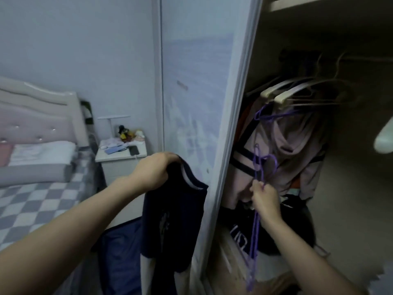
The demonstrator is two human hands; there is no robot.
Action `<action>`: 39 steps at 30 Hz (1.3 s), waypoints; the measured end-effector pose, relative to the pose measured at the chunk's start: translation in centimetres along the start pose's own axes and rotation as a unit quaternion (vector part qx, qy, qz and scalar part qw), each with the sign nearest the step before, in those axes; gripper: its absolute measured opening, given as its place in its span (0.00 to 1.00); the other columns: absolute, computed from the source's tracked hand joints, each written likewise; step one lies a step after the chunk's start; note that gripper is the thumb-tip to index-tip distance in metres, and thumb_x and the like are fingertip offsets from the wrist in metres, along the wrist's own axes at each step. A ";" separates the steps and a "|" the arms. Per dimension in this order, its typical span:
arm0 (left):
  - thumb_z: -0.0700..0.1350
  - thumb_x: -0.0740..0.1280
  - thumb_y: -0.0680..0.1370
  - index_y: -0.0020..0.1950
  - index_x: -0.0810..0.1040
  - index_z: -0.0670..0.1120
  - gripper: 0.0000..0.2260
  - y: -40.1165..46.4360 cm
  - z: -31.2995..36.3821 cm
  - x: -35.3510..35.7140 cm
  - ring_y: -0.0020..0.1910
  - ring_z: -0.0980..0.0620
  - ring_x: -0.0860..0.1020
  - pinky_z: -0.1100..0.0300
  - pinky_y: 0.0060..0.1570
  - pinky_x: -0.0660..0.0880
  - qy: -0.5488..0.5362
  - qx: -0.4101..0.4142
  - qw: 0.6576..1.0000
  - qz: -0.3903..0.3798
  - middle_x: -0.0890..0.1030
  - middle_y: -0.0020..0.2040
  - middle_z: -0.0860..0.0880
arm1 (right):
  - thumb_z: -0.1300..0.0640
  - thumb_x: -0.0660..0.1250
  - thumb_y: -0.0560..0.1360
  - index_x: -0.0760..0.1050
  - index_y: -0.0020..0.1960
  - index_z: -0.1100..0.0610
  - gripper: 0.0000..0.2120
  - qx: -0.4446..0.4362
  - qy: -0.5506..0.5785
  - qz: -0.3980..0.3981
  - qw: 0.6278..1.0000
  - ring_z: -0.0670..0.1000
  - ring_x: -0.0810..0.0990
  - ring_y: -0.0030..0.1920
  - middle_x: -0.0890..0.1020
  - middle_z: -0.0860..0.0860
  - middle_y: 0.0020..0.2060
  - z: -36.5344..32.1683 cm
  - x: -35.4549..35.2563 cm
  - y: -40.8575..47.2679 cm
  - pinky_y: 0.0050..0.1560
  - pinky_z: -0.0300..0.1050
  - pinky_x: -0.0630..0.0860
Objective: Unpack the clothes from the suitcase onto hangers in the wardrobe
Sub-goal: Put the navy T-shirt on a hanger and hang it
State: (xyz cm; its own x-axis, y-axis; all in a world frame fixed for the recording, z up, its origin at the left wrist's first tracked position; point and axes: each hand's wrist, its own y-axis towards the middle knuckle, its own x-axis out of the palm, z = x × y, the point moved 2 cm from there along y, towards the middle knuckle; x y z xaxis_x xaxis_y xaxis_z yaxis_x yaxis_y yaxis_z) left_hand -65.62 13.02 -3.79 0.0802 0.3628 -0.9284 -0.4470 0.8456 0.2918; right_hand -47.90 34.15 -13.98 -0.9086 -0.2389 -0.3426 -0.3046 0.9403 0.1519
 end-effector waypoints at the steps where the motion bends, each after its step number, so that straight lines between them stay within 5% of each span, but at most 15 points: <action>1: 0.30 0.57 0.69 0.65 0.73 0.49 0.28 -0.3 -0.3 0.1 0.63 0.46 0.72 0.55 0.53 0.72 0.009 -0.003 1.000 -0.004 0.74 0.65 0.50 | 0.48 0.58 0.74 0.70 0.29 0.55 0.18 0.000 -0.029 0.012 0.999 0.58 0.75 0.34 0.75 0.57 0.29 0.1 -0.5 -0.4 0.39 0.49 0.72; 6: 0.30 0.56 0.68 0.65 0.72 0.48 0.28 -2.3 -2.7 1.3 0.64 0.45 0.72 0.49 0.54 0.73 0.018 -0.011 0.999 -0.026 0.73 0.65 0.49 | 0.47 0.55 0.79 0.74 0.49 0.61 0.18 -0.056 -0.166 0.011 0.984 0.66 0.77 0.52 0.79 0.66 0.49 -1.5 -1.6 -4.4 0.48 0.53 0.71; 12: 0.31 0.57 0.70 0.68 0.69 0.47 0.28 -2.5 -3.6 2.2 0.65 0.45 0.70 0.49 0.55 0.73 0.023 -0.033 0.998 -0.042 0.71 0.67 0.49 | 0.43 0.49 0.75 0.76 0.53 0.60 0.26 -0.206 -0.011 0.129 0.970 0.61 0.80 0.41 0.82 0.59 0.39 -1.6 -2.6 -8.0 0.40 0.46 0.68; 16: 0.31 0.56 0.69 0.68 0.69 0.46 0.28 -1.8 -3.4 1.8 0.64 0.44 0.70 0.48 0.56 0.72 0.018 -0.034 0.998 -0.048 0.71 0.66 0.46 | 0.47 0.53 0.77 0.77 0.47 0.58 0.18 -0.323 0.044 0.033 0.945 0.37 0.77 0.40 0.78 0.36 0.38 -2.1 -2.8 -8.8 0.43 0.27 0.68; 19: 0.30 0.56 0.69 0.68 0.69 0.47 0.28 -1.7 -3.6 1.2 0.64 0.44 0.70 0.49 0.57 0.72 0.010 -0.038 0.998 -0.041 0.72 0.66 0.46 | 0.36 0.54 0.76 0.78 0.42 0.54 0.24 -0.347 0.037 -0.090 0.933 0.31 0.76 0.39 0.78 0.30 0.40 -2.8 -2.8 -8.0 0.42 0.26 0.69; 25: 0.28 0.57 0.70 0.63 0.73 0.41 0.22 -1.6 -4.9 0.8 0.61 0.41 0.72 0.54 0.54 0.69 -0.030 -0.077 0.996 -0.032 0.74 0.61 0.41 | 0.29 0.60 0.68 0.78 0.36 0.43 0.19 -0.336 0.066 -0.220 0.913 0.38 0.76 0.36 0.80 0.38 0.35 -6.9 -5.0 -4.9 0.40 0.27 0.71; 28: 0.29 0.60 0.71 0.57 0.75 0.40 0.17 -1.6 -5.3 0.7 0.58 0.41 0.74 0.56 0.52 0.69 -0.072 -0.075 0.994 -0.022 0.77 0.56 0.41 | 0.30 0.60 0.67 0.75 0.33 0.49 0.23 -0.358 -0.030 -0.256 0.897 0.39 0.76 0.36 0.80 0.39 0.35 -9.2 -5.2 -4.2 0.41 0.31 0.71; 32: 0.29 0.60 0.71 0.58 0.74 0.38 0.16 -1.6 -3.6 0.4 0.57 0.43 0.74 0.58 0.52 0.69 -0.084 -0.042 0.995 -0.020 0.77 0.57 0.41 | 0.38 0.58 0.69 0.72 0.31 0.41 0.12 -0.380 -0.154 -0.227 0.883 0.35 0.76 0.35 0.78 0.36 0.31 -11.7 -2.9 -4.6 0.43 0.39 0.71; 36: 0.29 0.60 0.71 0.59 0.75 0.39 0.18 -1.3 -1.2 -0.1 0.57 0.43 0.75 0.57 0.54 0.69 -0.085 0.014 0.996 0.013 0.78 0.57 0.41 | 0.47 0.65 0.74 0.76 0.34 0.49 0.12 -0.376 -0.171 -0.224 0.883 0.55 0.81 0.42 0.80 0.47 0.32 -13.5 1.2 -6.2 0.47 0.50 0.76; 39: 0.32 0.61 0.71 0.54 0.76 0.40 0.13 -1.5 0.1 -0.8 0.52 0.45 0.77 0.55 0.51 0.71 -0.129 0.045 0.990 0.020 0.81 0.51 0.44 | 0.48 0.66 0.74 0.76 0.36 0.57 0.14 -0.366 -0.139 -0.218 0.894 0.57 0.78 0.39 0.79 0.54 0.30 -14.0 3.9 -7.2 0.43 0.50 0.75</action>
State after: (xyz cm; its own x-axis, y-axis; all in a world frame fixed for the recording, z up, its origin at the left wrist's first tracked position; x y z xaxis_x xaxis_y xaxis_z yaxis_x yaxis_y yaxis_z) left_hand -64.91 11.48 -3.51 0.2949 0.4748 -0.8292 -0.3738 0.8560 0.3572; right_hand -53.21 23.06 -3.45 -0.5830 -0.3777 -0.7193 -0.8101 0.3376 0.4793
